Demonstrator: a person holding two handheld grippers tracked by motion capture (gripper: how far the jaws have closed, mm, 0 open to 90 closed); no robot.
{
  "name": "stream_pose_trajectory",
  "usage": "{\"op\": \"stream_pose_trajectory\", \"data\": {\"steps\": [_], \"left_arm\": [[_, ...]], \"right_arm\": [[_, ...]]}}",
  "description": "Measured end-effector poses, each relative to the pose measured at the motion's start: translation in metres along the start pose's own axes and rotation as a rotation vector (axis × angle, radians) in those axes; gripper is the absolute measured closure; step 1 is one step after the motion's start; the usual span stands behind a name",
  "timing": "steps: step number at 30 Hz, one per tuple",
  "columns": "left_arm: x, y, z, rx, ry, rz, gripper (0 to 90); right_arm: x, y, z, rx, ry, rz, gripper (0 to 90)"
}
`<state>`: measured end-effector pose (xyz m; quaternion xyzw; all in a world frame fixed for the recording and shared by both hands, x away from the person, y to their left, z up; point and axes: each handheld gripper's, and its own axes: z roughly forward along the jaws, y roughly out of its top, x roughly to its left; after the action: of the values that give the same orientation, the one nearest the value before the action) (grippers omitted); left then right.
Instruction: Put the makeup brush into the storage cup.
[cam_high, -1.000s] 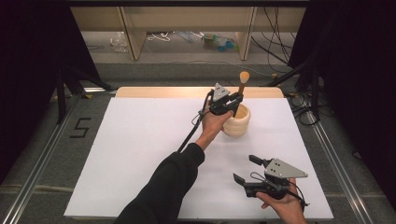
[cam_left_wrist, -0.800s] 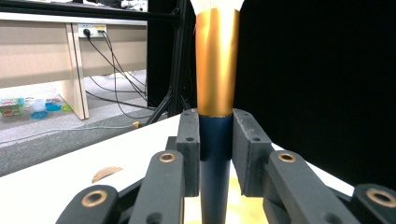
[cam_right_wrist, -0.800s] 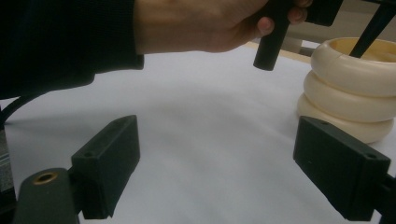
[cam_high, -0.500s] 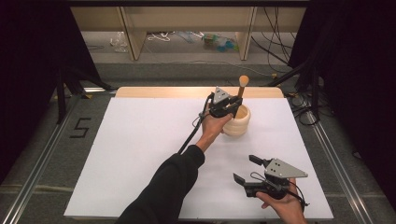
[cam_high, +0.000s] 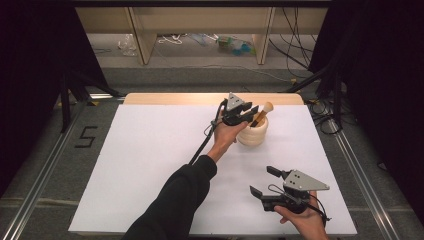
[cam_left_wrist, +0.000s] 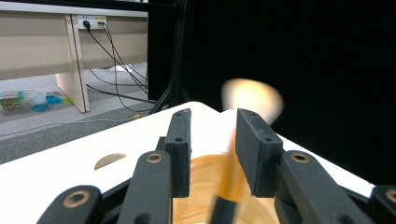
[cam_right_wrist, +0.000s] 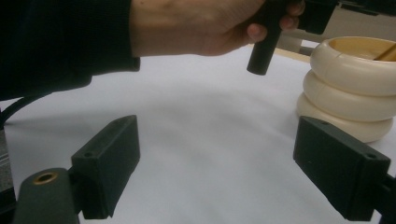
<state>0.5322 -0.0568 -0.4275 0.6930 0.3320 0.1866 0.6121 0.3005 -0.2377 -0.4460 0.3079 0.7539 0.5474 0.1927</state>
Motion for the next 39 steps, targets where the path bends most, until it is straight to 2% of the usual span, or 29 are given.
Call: {"op": "stream_pose_trajectory", "data": {"steps": [2,3,5,15,17,28,32,35,39], "left_arm": [[0.001,0.003,-0.003,0.007,-0.001,0.005,64.1],[0.002,0.003,-0.005,0.009,-0.005,0.010,64.0],[0.005,0.005,-0.008,0.015,-0.003,0.012,63.4],[0.017,0.007,-0.020,0.046,-0.007,0.001,57.8],[0.018,0.008,-0.023,0.056,-0.008,0.004,56.3],[0.018,0.017,-0.037,0.069,-0.051,0.007,52.5],[0.017,0.020,-0.042,0.069,-0.050,0.017,48.9],[0.018,0.022,-0.046,0.065,-0.054,-0.009,43.4],[0.020,0.023,-0.051,0.077,-0.053,0.004,39.9]], "right_arm": [[-0.001,0.000,0.001,-0.012,-0.012,-0.023,15.7],[-0.001,0.001,-0.002,0.020,-0.020,-0.025,15.7],[-0.001,0.000,0.000,0.001,-0.017,-0.024,15.7],[0.000,0.000,0.000,0.013,-0.008,-0.007,15.6],[-0.002,0.000,0.001,0.001,-0.018,-0.026,15.7],[-0.002,0.001,0.000,0.008,-0.019,-0.024,15.6],[-0.002,0.000,0.000,0.008,-0.023,-0.026,15.7],[-0.002,0.000,0.000,0.007,-0.023,-0.026,15.7],[-0.002,0.000,0.000,0.008,-0.023,-0.024,15.7]]}}
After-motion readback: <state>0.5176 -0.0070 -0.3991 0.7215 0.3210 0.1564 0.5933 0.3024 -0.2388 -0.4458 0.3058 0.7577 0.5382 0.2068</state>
